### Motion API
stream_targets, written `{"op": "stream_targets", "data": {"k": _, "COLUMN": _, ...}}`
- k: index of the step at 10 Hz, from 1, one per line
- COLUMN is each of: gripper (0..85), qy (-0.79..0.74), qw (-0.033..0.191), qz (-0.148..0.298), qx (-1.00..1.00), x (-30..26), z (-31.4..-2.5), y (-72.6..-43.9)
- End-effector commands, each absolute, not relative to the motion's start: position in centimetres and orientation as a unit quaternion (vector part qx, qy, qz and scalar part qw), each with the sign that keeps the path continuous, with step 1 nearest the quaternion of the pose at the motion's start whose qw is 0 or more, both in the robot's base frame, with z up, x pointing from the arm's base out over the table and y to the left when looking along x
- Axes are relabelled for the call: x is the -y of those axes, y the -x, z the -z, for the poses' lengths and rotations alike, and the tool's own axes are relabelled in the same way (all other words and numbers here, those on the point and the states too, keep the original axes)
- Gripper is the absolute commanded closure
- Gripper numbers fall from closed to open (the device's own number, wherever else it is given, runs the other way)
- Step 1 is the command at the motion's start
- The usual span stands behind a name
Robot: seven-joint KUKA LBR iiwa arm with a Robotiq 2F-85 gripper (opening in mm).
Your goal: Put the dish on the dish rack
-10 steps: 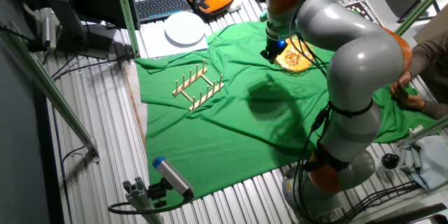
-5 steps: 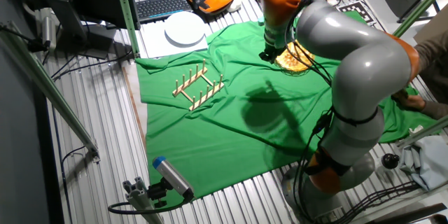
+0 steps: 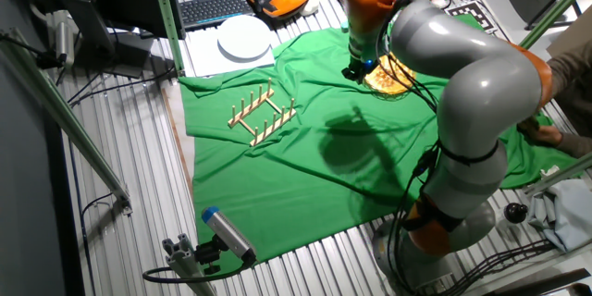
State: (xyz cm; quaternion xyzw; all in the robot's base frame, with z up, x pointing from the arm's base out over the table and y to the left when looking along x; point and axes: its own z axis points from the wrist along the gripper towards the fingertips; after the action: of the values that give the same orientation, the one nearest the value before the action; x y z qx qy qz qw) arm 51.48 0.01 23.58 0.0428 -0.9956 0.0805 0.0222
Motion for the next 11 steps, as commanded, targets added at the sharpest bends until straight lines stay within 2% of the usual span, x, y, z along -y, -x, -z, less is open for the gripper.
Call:
{"op": "stream_targets", "data": {"k": 1, "gripper": 85.0, "qy": -0.04, "qw": 0.018, "qz": -0.085, "qx": 0.995, "x": -0.07, "z": -23.59, "y": -51.49}}
{"op": "stream_targets", "data": {"k": 6, "gripper": 85.0, "qy": -0.046, "qw": 0.017, "qz": -0.084, "qx": 0.995, "x": -0.07, "z": -23.59, "y": -51.49}}
{"op": "stream_targets", "data": {"k": 9, "gripper": 85.0, "qy": -0.051, "qw": 0.029, "qz": -0.082, "qx": 0.995, "x": -0.07, "z": -23.59, "y": -51.49}}
{"op": "stream_targets", "data": {"k": 11, "gripper": 85.0, "qy": -0.051, "qw": 0.029, "qz": -0.084, "qx": 0.995, "x": -0.07, "z": -23.59, "y": -51.49}}
